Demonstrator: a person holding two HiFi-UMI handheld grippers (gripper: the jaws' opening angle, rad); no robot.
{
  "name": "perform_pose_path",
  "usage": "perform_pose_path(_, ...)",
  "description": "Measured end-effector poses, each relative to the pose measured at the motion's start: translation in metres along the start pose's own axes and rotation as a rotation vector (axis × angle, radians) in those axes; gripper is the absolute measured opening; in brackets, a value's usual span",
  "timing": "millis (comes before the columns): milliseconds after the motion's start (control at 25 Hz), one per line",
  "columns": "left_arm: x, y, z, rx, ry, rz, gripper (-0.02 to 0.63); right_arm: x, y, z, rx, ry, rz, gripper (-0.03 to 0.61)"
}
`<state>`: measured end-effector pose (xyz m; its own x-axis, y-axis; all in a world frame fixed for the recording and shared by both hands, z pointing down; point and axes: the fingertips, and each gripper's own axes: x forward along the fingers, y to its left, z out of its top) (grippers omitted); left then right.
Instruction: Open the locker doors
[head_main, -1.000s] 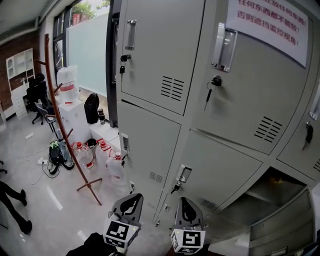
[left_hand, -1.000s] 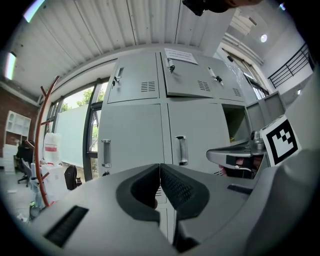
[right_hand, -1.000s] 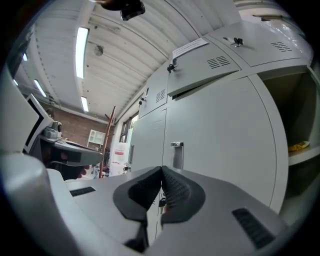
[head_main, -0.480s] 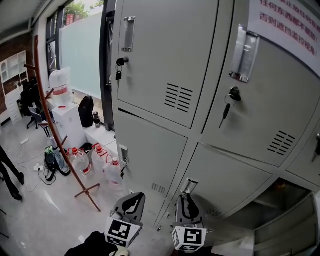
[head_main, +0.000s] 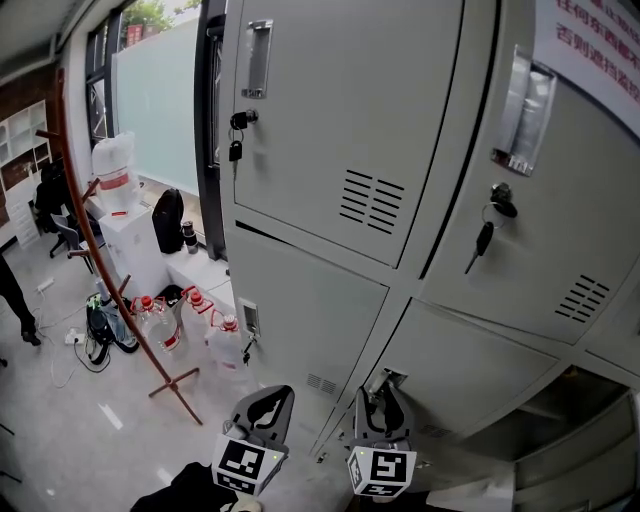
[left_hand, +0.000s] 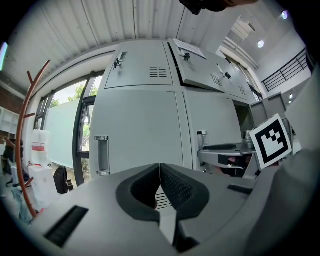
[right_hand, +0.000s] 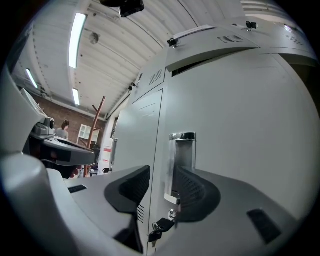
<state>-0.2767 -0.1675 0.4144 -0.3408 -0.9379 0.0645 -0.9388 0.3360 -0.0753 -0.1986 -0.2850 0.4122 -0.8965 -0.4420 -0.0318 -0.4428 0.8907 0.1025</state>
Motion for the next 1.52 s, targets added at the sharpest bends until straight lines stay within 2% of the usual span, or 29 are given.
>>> perform_pose_path(200,0.001,0.008,-0.003,-0.005,0.002,-0.013,0.025,0.006,0.002,-0.003,-0.013,0.017,-0.033,0.176)
perform_pose_path(560,-0.001,0.018,-0.004,-0.013,-0.010,-0.068,0.025,-0.001,0.006,-0.004,-0.051,0.043,-0.106,0.146)
perform_pose_path(1520,-0.015,0.004,0.007,0.007,-0.068,-0.376,0.025,-0.066,0.035,0.001,-0.065,0.079,-0.365,0.141)
